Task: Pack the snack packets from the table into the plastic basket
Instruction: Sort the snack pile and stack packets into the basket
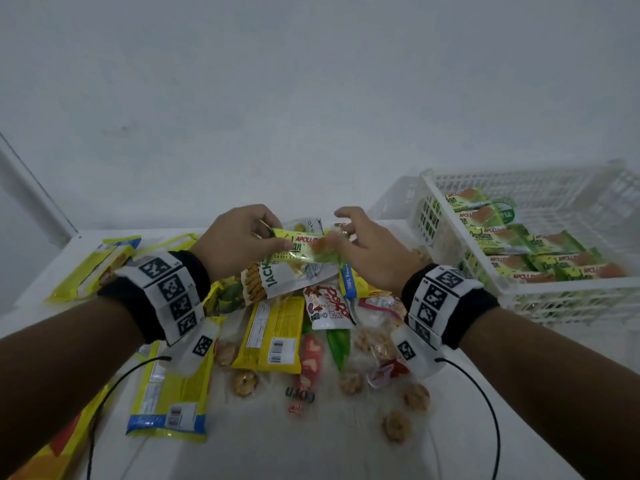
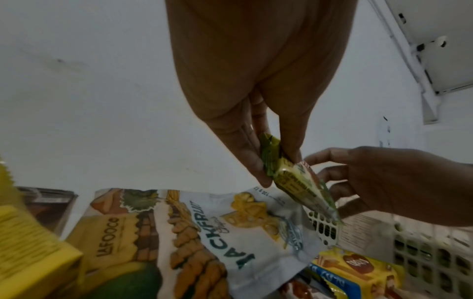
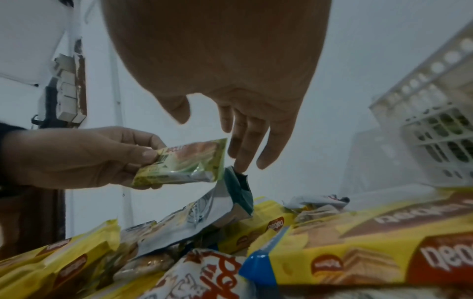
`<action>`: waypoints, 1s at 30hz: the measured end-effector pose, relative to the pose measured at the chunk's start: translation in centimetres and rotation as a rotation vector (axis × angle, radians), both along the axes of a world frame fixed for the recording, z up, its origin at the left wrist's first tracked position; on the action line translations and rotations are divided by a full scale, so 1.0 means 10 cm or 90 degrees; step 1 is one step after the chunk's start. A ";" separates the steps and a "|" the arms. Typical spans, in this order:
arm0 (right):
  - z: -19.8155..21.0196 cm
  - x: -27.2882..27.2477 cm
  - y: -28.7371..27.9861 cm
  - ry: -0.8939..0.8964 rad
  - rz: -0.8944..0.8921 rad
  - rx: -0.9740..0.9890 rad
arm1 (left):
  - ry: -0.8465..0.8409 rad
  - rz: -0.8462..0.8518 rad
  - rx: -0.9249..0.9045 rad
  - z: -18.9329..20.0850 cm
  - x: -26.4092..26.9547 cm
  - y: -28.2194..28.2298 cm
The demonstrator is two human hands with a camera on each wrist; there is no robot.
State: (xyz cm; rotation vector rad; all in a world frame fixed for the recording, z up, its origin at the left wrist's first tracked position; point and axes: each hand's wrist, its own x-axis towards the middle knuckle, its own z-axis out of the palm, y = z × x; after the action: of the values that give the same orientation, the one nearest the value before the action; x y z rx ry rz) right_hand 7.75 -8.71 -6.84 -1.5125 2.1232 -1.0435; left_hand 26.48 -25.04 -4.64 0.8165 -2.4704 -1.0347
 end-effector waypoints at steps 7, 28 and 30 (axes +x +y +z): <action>-0.05 -0.11 -0.02 0.093 0.053 -0.003 | -0.008 -0.079 -0.021 0.00 -0.28 0.15; -0.12 -0.20 -0.15 -0.077 -0.168 0.004 | -0.169 0.028 -0.237 0.27 0.08 -0.01; -0.12 -0.14 -0.19 -0.071 -0.150 0.023 | -0.079 0.100 -0.226 0.42 0.16 -0.11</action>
State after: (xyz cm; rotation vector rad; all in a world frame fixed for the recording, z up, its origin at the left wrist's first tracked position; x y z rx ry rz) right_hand 6.33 -10.61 -8.00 -1.1808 2.2666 -1.1321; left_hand 28.12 -26.14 -0.45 0.9594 -2.5365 -0.4846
